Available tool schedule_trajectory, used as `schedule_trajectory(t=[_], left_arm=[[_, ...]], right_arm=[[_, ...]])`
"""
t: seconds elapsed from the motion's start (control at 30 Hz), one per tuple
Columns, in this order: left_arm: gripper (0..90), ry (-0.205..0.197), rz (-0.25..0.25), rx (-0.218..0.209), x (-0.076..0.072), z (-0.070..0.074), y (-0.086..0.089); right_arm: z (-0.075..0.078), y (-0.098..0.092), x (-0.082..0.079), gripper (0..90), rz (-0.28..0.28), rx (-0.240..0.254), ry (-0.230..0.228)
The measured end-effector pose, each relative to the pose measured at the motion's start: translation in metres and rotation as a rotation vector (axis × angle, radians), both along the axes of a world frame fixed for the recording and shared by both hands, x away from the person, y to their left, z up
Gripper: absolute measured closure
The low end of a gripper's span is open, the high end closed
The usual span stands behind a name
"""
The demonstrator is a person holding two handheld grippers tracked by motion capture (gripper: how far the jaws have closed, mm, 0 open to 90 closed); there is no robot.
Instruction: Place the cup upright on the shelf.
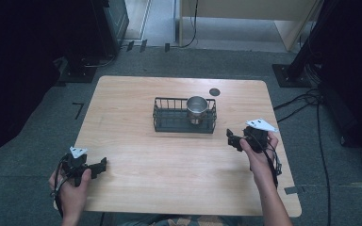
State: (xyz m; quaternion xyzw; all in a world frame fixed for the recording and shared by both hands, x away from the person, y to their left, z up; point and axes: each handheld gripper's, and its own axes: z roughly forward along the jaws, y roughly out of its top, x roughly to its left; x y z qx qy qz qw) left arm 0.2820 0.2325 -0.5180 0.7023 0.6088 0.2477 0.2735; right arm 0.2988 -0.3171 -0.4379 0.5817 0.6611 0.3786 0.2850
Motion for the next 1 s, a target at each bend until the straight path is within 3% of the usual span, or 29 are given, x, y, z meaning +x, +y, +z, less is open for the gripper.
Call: schedule_trajectory(t=[1.0], left_arm=[[0.0, 0.0, 0.0, 0.0, 0.0, 0.0, 0.0]], right_arm=[[-0.039, -0.049, -0.038, 13.6, -0.107, -0.003, 0.078]])
